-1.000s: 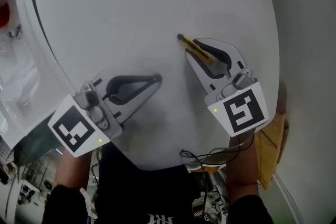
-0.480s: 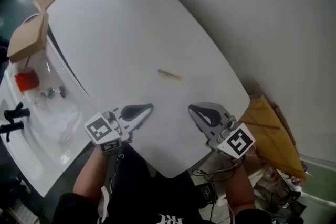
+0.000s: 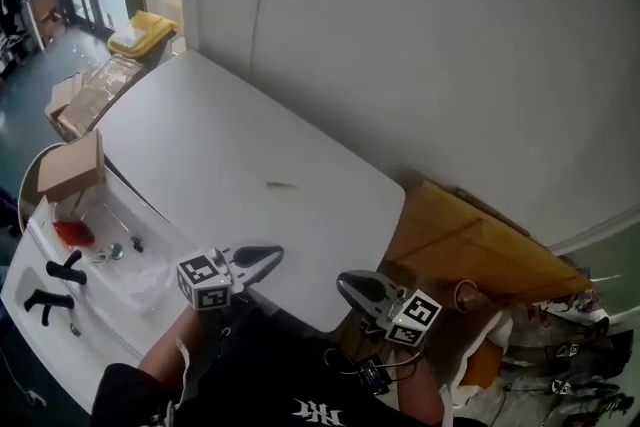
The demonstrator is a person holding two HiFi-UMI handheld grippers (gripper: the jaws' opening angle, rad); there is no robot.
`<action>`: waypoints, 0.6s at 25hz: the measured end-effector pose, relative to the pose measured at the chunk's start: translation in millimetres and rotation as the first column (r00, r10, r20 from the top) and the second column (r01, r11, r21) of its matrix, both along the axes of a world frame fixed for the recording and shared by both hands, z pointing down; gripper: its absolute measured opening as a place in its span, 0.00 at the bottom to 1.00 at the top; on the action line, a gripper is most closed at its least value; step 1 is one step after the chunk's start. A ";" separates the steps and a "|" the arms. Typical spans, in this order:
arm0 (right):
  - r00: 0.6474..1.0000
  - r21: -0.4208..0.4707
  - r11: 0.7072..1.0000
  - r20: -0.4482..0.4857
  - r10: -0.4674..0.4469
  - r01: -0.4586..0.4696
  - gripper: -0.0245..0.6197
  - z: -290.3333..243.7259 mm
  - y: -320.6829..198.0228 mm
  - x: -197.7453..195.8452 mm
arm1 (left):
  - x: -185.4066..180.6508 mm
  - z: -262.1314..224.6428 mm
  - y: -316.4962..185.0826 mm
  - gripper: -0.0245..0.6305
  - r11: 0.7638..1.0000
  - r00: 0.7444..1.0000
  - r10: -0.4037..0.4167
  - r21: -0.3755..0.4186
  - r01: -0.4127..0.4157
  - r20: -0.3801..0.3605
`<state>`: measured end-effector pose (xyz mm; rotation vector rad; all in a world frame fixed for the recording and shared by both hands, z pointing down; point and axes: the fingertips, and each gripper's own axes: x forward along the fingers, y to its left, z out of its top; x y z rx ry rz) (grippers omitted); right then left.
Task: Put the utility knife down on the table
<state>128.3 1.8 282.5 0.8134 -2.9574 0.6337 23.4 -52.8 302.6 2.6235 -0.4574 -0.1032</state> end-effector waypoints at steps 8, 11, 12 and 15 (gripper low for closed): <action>0.979 0.036 0.998 0.194 -0.065 0.059 0.05 -46.7 104.5 7.7 | -15.7 -60.0 99.8 0.05 0.986 0.986 0.091 0.128 -0.109 0.139; 0.949 0.124 0.988 0.292 -0.121 0.088 0.05 -60.8 160.7 8.6 | -17.2 -76.6 152.9 0.05 0.990 0.990 0.115 0.075 -0.121 0.076; 0.936 0.138 0.986 0.327 -0.132 0.091 0.05 -58.7 177.6 9.4 | -14.8 -66.3 170.3 0.05 0.990 0.987 0.124 0.050 -0.130 0.104; 0.907 0.107 0.991 0.406 -0.115 0.078 0.05 -40.3 216.0 7.4 | -2.2 -35.0 224.7 0.05 0.984 0.966 0.176 -0.024 -0.174 0.189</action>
